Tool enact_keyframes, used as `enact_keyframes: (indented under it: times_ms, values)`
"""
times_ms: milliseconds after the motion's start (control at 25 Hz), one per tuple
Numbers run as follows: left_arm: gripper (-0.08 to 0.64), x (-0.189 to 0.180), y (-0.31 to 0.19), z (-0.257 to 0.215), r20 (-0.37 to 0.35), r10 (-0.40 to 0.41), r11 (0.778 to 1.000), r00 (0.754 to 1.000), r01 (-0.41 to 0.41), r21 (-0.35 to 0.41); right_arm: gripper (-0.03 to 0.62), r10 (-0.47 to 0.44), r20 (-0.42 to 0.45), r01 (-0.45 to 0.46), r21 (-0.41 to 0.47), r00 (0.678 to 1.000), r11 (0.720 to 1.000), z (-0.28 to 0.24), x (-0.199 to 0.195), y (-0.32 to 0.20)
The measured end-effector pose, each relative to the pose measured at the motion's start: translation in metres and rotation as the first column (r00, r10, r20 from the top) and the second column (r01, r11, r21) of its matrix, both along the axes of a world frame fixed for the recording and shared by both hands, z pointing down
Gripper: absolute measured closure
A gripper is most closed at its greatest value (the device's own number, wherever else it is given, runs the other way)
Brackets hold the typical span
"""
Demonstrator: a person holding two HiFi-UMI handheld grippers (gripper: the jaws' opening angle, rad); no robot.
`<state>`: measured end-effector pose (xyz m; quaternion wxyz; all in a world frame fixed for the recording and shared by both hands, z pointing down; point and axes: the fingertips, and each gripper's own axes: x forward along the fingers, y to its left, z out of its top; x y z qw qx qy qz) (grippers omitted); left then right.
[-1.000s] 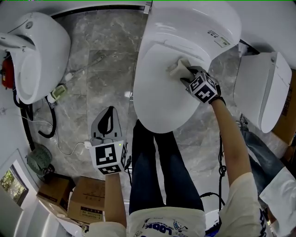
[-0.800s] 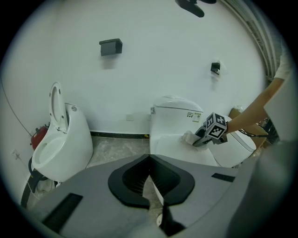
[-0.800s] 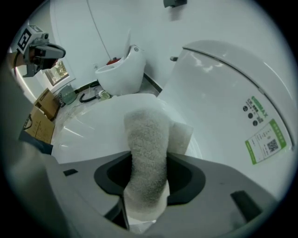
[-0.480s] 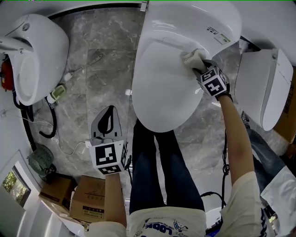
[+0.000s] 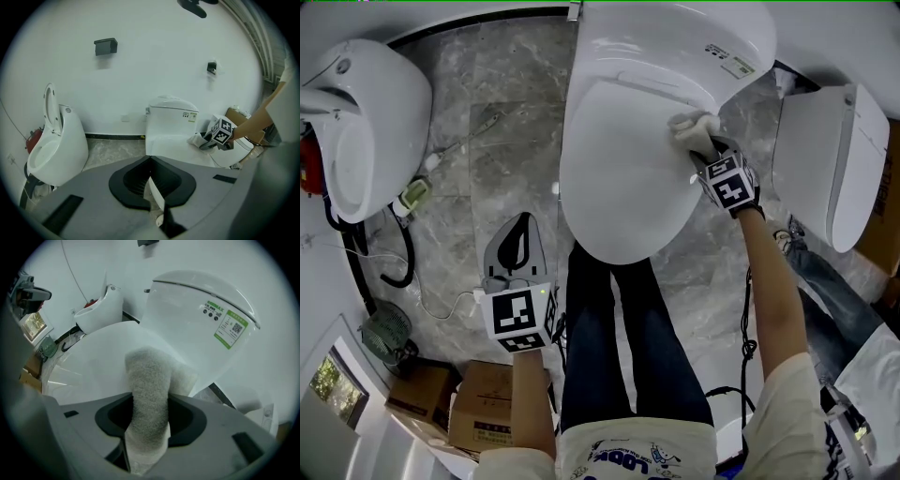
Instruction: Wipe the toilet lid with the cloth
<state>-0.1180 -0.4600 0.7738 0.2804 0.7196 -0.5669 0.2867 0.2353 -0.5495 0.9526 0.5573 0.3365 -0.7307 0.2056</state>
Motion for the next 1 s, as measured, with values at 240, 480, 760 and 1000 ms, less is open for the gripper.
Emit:
enact_keyframes:
  times_ms: [240, 480, 760, 1000]
  values:
    - [0.557, 0.004, 0.004, -0.002, -0.006, 0.022, 1.000, 1.000, -0.022, 0.002, 0.405, 0.042, 0.017, -0.042, 0.007, 0.999, 0.999, 0.001, -0.002, 0.038]
    - [0.557, 0.012, 0.012, -0.004, -0.008, 0.041, 0.999, 0.999, -0.041, 0.002, 0.405, 0.090, 0.036, -0.090, 0.010, 0.995, 0.996, 0.002, -0.006, 0.075]
    - [0.557, 0.026, 0.019, -0.004, -0.022, 0.070, 0.998, 0.997, -0.070, 0.006, 0.405, 0.130, 0.052, -0.131, 0.018, 0.990, 0.991, 0.005, -0.020, 0.125]
    - [0.557, 0.038, 0.028, -0.006, -0.031, 0.090, 0.996, 0.995, -0.090, 0.006, 0.405, 0.178, 0.074, -0.180, 0.015, 0.981, 0.984, 0.005, -0.039, 0.177]
